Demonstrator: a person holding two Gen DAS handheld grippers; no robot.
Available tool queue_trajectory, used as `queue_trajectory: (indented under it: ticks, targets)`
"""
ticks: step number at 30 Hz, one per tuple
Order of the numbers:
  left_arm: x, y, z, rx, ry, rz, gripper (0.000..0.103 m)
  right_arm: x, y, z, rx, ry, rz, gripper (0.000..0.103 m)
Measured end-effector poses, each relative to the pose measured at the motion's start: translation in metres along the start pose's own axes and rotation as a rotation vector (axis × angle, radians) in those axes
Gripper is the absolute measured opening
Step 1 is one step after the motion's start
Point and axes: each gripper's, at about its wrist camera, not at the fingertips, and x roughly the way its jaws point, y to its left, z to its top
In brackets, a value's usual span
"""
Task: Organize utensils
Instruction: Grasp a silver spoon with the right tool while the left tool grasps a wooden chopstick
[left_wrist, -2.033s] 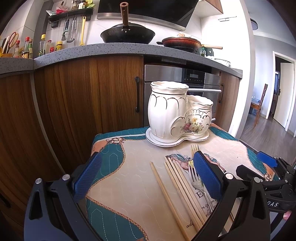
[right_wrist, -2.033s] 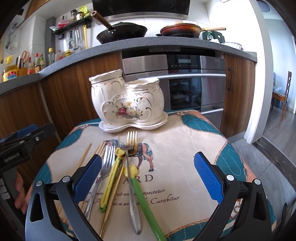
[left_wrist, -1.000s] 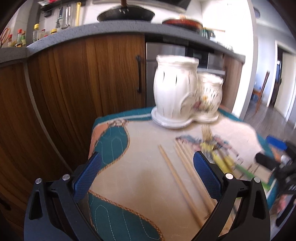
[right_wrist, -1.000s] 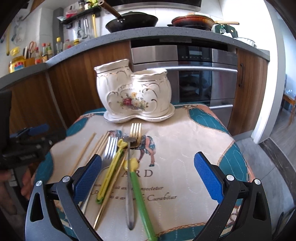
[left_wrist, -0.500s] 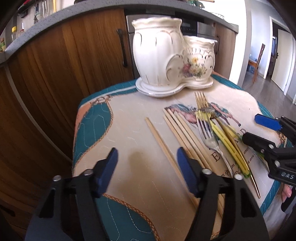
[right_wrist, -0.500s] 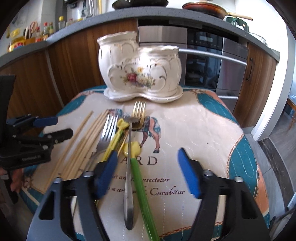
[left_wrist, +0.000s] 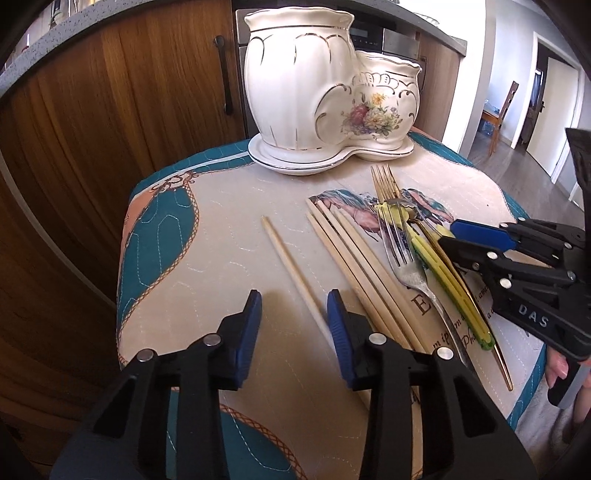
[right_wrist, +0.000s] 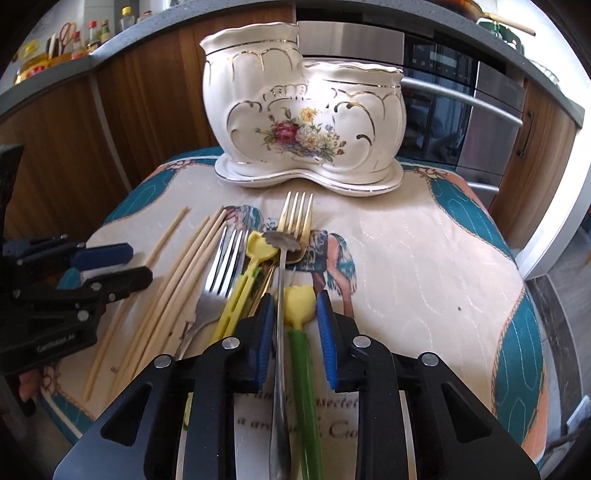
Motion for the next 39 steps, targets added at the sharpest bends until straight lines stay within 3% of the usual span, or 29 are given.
queue_trajectory:
  ticks: [9,17,23,36,37,39]
  targets:
    - [-0.001,0.002,0.0,-0.007,0.001,-0.013,0.037,0.006,0.003,0.01,-0.039,0.029,-0.034,0.027]
    - [-0.001,0.003,0.001,-0.013,0.0,-0.017,0.037,-0.008,0.01,0.0,-0.079,-0.017,-0.067,0.03]
    - [-0.001,0.001,0.001,-0.012,-0.001,-0.015,0.037,-0.012,0.021,-0.002,-0.14,-0.028,-0.075,0.01]
    - [-0.002,0.003,0.001,-0.008,-0.002,-0.01,0.037,-0.002,0.021,-0.004,-0.161,0.003,-0.074,0.004]
    - [-0.002,0.003,0.001,-0.007,-0.003,-0.009,0.036,-0.004,0.019,-0.005,-0.149,0.0,-0.056,0.004]
    - [-0.002,0.004,0.001,-0.011,-0.01,-0.004,0.015,-0.008,0.018,-0.005,-0.135,-0.015,-0.037,0.004]
